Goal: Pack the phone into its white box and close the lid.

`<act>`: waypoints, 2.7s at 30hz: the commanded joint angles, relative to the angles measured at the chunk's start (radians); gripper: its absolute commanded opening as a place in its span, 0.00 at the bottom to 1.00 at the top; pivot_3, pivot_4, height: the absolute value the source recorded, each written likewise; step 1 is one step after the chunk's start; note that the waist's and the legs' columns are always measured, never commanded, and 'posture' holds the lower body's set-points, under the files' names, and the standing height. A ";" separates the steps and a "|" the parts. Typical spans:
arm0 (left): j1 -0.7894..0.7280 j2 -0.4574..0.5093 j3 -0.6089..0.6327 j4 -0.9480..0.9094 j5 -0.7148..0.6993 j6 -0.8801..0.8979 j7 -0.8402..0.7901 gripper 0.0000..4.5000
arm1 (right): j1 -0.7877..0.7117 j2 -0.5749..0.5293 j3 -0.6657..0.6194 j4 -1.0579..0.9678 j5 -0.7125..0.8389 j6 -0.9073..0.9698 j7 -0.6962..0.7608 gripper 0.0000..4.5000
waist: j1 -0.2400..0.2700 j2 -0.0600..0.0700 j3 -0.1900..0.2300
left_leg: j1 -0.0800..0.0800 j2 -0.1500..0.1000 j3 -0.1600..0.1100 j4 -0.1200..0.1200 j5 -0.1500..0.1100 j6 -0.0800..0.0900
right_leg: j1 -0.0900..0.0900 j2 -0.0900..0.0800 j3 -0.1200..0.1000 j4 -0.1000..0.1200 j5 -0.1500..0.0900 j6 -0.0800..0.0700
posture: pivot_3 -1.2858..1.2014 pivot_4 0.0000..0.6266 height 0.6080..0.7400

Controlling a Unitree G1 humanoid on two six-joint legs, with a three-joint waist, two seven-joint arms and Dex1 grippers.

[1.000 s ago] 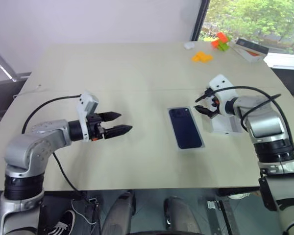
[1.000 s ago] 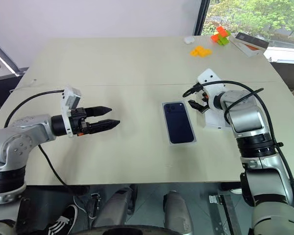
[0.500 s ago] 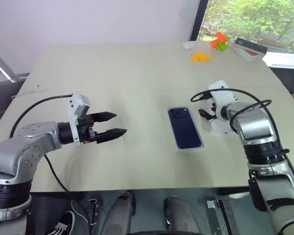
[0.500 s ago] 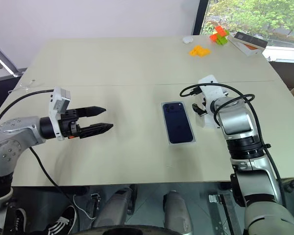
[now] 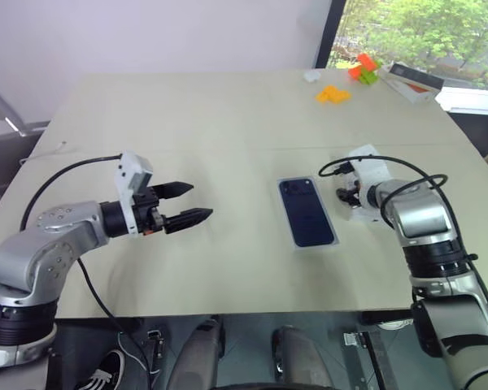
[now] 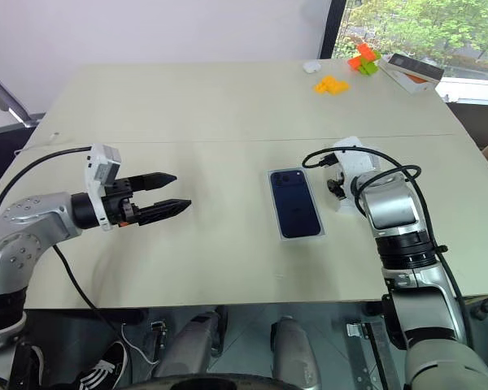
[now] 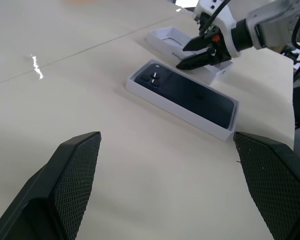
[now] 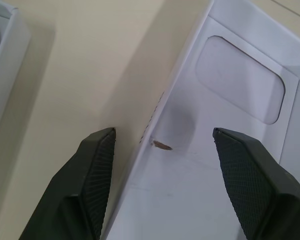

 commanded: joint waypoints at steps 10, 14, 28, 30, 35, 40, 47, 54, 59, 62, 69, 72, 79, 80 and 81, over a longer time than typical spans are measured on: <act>-0.018 -0.002 0.000 -0.019 -0.028 0.008 0.035 1.00 | -0.021 0.006 -0.003 -0.014 0.007 -0.016 -0.030 0.01 | -0.002 0.000 0.000 | 0.000 0.000 0.000 0.000 0.000 0.000 | 0.000 0.000 0.000 0.000 0.000 0.000 | 0.52 0.24 1.00; -0.016 0.004 0.008 -0.014 -0.039 0.017 0.035 1.00 | -0.052 -0.015 0.009 -0.048 0.030 -0.026 0.015 0.01 | -0.002 0.000 0.000 | 0.000 0.000 0.000 0.000 0.000 0.000 | -0.001 0.000 0.000 0.000 0.000 0.000 | 0.52 0.24 1.00; -0.020 -0.014 0.028 0.042 0.000 -0.041 0.089 1.00 | -0.298 0.417 -0.538 -0.169 0.539 0.480 0.050 0.01 | 0.001 0.001 0.000 | 0.000 0.000 -0.001 -0.003 0.000 0.000 | -0.002 0.000 0.000 0.001 0.000 0.000 | 0.52 0.24 1.00; -0.024 -0.025 0.028 0.047 -0.003 -0.047 0.102 1.00 | -0.291 0.490 -0.618 -0.115 0.683 0.480 -0.055 0.01 | -0.001 0.001 0.000 | 0.000 0.000 -0.001 -0.004 0.000 0.000 | -0.002 0.000 0.000 0.001 0.000 0.000 | 0.52 0.24 1.00; -0.018 -0.048 0.021 0.045 0.005 -0.063 0.129 1.00 | -0.263 0.601 -0.715 -0.050 1.080 0.480 -0.383 0.01 | -0.006 0.001 0.000 | 0.000 0.001 0.000 -0.010 0.002 -0.001 | -0.006 0.000 0.001 0.002 0.002 0.001 | 0.52 0.24 1.00; -0.011 -0.070 0.006 0.029 0.011 -0.070 0.157 1.00 | -0.121 0.574 -0.655 -0.023 1.411 0.480 -0.678 0.01 | -0.005 0.001 0.000 | 0.000 0.001 0.000 -0.012 0.002 -0.001 | -0.006 0.000 0.001 0.002 0.002 0.003 | 0.52 0.24 1.00; 0.007 -0.133 -0.052 0.010 0.017 -0.068 0.188 1.00 | 0.046 0.405 -0.391 -0.058 1.941 0.239 -1.036 0.01 | -0.021 0.001 0.000 | 0.001 0.001 0.002 -0.011 0.003 0.001 | -0.005 0.000 0.002 0.002 0.001 -0.001 | 0.52 0.24 1.00; 0.005 -0.237 -0.140 0.041 0.059 -0.092 0.212 0.61 | 0.136 0.326 -0.287 -0.132 2.002 0.072 -1.076 0.00 | -0.028 0.001 0.000 | 0.002 0.001 0.002 -0.009 0.004 0.003 | -0.003 0.000 0.001 0.000 0.001 -0.001 | 0.52 0.24 1.00; -0.005 -0.304 -0.188 0.095 0.105 -0.135 0.212 0.02 | 0.171 0.314 -0.256 -0.173 2.002 0.015 -1.081 0.00 | -0.026 0.001 0.000 | 0.002 0.001 0.002 -0.009 0.004 0.003 | -0.003 0.000 0.001 0.000 0.001 -0.001 | 0.52 0.24 1.00; -0.026 -0.348 -0.202 0.132 0.135 -0.174 0.223 0.01 | 0.183 0.290 -0.239 -0.189 2.002 0.001 -1.051 0.00 | -0.023 0.001 0.000 | 0.001 0.001 0.002 -0.009 0.004 0.003 | -0.003 0.000 0.001 0.000 0.001 -0.001 | 0.52 0.24 1.00; -0.054 -0.427 -0.244 0.176 0.192 -0.221 0.243 0.01 | 0.189 0.228 -0.201 -0.196 2.002 -0.015 -0.982 0.00 | -0.017 0.001 0.000 | 0.001 0.001 0.002 -0.010 0.004 0.003 | -0.002 0.000 0.001 -0.002 0.001 -0.001 | 0.52 0.24 1.00; -0.069 -0.453 -0.242 0.185 0.181 -0.205 0.247 0.00 | 0.197 0.209 -0.188 -0.187 2.002 -0.025 -0.976 0.06 | -0.013 0.001 0.000 | 0.001 0.001 0.002 -0.010 0.004 0.003 | -0.002 0.000 0.001 -0.003 0.001 -0.001 | 0.52 0.24 1.00; -0.076 -0.466 -0.263 0.193 0.204 -0.211 0.229 0.00 | 0.195 0.193 -0.169 -0.184 2.002 -0.032 -0.943 0.74 | -0.001 0.001 0.000 | 0.000 0.001 0.002 -0.010 0.004 0.003 | -0.002 0.000 0.001 -0.003 0.000 -0.001 | 0.52 0.24 1.00; -0.080 -0.471 -0.260 0.197 0.199 -0.205 0.231 0.00 | 0.193 0.195 -0.171 -0.182 2.002 -0.035 -0.946 0.85 | 0.000 0.001 0.000 | 0.000 0.001 0.002 -0.010 0.004 0.003 | -0.002 0.000 0.001 -0.003 0.000 -0.001 | 0.52 0.24 1.00; -0.084 -0.474 -0.258 0.199 0.196 -0.203 0.233 0.00 | 0.187 0.196 -0.176 -0.179 2.002 -0.036 -0.942 0.96 | 0.000 0.001 0.000 | 0.000 0.001 0.002 -0.010 0.004 0.003 | -0.002 0.000 0.001 -0.003 0.000 -0.001 | 0.52 0.24 1.00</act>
